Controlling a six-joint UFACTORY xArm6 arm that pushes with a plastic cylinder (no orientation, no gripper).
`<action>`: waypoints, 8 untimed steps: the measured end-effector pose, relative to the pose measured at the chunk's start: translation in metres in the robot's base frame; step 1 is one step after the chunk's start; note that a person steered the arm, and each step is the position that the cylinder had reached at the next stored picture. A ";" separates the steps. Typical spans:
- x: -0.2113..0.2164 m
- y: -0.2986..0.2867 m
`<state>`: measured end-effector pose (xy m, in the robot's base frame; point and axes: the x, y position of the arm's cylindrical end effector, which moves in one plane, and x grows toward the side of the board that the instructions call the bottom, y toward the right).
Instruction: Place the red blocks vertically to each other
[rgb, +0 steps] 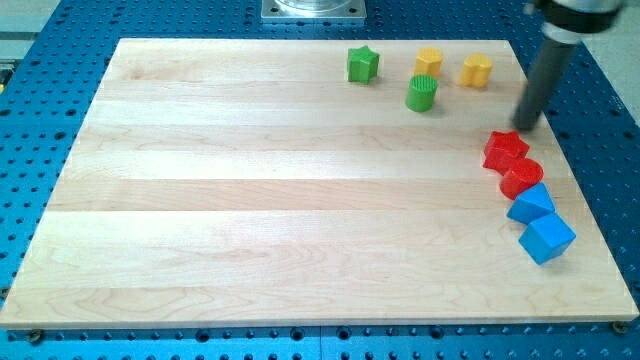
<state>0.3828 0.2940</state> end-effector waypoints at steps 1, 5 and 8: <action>0.049 -0.025; 0.082 -0.146; 0.041 -0.058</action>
<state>0.4238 0.2363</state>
